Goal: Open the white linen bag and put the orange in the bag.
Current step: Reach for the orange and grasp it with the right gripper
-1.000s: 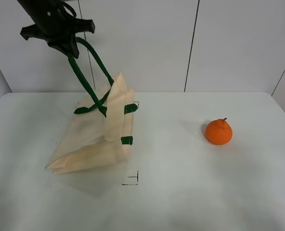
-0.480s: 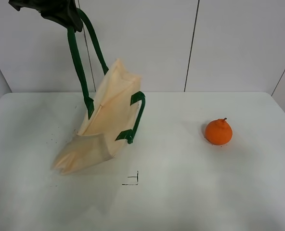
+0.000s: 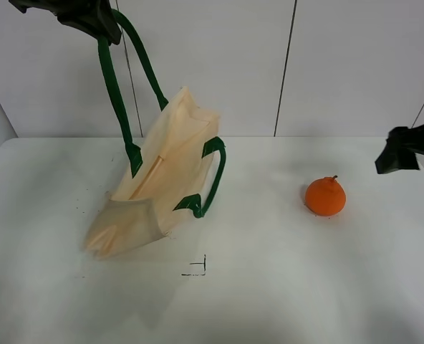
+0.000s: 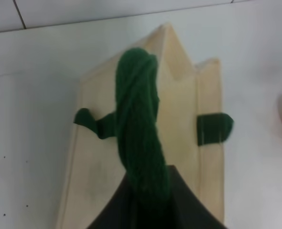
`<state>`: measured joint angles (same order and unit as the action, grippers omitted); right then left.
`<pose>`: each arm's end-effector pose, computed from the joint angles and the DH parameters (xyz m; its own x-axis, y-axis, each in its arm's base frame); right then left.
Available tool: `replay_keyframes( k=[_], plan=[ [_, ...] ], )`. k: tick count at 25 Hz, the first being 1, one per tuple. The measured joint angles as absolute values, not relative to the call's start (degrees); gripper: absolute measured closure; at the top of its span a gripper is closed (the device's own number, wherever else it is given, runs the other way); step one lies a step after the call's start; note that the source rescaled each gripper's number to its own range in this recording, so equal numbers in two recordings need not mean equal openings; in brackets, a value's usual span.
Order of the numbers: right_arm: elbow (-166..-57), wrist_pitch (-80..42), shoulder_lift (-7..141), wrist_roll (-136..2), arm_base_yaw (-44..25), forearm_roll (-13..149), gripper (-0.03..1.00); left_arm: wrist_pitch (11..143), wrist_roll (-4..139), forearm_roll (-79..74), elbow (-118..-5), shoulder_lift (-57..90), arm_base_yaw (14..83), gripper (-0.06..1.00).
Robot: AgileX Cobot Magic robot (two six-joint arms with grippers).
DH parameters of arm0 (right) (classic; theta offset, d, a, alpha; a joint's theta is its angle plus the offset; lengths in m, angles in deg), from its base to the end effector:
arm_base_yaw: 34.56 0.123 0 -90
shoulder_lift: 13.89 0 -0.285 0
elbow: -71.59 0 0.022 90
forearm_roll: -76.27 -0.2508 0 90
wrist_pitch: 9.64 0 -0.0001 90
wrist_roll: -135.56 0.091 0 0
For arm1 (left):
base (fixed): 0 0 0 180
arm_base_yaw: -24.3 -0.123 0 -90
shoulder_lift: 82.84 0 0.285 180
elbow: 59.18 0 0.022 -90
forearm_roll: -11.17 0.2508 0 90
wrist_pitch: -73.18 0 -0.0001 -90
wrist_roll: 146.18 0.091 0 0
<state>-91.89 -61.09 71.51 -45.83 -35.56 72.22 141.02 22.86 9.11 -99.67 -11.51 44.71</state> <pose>0.2679 0.0004 0.2956 -0.8932 0.0354 -0.4482 0.0103 0.9982 0.0582 0.3541 -0.1350 0.4411 -0.7355 0.0567 -0.6752 0.2253 0.9603 -0.1647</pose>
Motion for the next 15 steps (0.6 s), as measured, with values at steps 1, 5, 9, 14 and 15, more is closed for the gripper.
replay_keyframes(
  k=[1,5,9,14,15],
  plan=[
    [-94.76,-61.09,75.92,-45.89,-35.56,71.99,-0.01,141.02,22.86,9.11,-99.67,-11.51,44.71,0.94],
    [-104.29,-61.5,89.32,-47.48,-33.33,71.19,-0.01,141.02,23.12,9.11,-99.67,-11.51,44.71,0.94],
    [-109.69,-61.85,98.73,-47.13,-30.31,71.45,-0.01,141.02,23.47,9.11,-99.67,-11.51,44.71,0.94],
    [-110.91,-59.88,106.1,-45.42,-30.36,73.39,-0.01,141.02,23.49,9.11,-99.67,-11.51,44.71,0.94],
    [-110.91,-58.93,107.44,-45.21,-30.36,73.84,-0.01,141.02,23.53,9.11,-99.67,-11.51,44.71,0.94]
  ],
)
